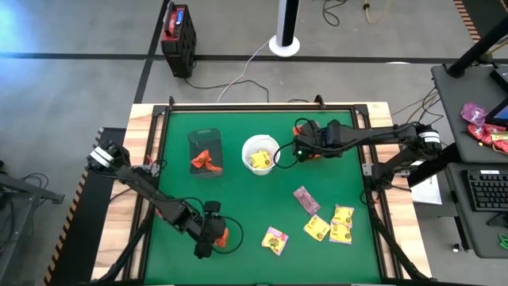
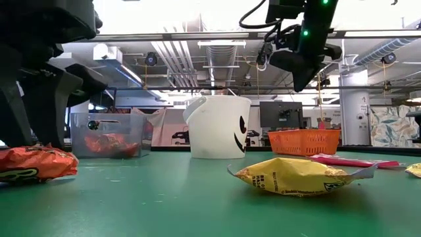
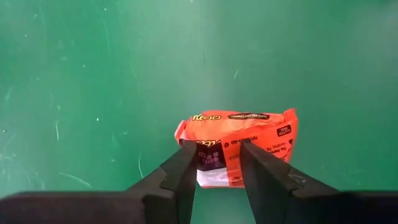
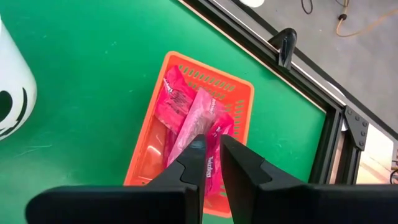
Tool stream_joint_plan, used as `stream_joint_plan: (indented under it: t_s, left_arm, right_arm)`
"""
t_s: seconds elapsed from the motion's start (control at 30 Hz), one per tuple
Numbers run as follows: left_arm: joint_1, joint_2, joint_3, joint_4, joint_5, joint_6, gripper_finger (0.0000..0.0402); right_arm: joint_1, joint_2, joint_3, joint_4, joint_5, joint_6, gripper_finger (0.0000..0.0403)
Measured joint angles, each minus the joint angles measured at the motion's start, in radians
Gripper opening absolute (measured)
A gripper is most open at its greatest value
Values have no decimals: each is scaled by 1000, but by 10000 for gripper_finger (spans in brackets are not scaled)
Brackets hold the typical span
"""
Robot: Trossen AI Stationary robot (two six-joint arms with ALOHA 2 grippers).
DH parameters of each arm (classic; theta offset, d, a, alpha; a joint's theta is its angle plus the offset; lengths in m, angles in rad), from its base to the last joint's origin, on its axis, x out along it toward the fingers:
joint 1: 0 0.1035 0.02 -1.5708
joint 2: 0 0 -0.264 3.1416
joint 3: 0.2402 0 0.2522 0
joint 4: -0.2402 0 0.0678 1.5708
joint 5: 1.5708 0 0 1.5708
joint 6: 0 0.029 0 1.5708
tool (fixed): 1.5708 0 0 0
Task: Sort candy by brand, put in halloween buckets
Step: Put the orange chocolate into the black bin
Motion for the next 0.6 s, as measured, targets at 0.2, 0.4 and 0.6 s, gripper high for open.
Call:
stream_joint_plan:
  t_s: [0.2,0.4,0.6]
  left_arm:
    - [0,0,-1,4,-3,25,49]
    - [-1,0,-1,15,-3,45,3]
    - [-1,-34,-2,12,-21,78,0]
  right_arm:
    - [0,0,0,5,0,-2,41]
    - [0,0,-1,27,0,-24,41]
    - [0,0,-1,26,0,-28,41]
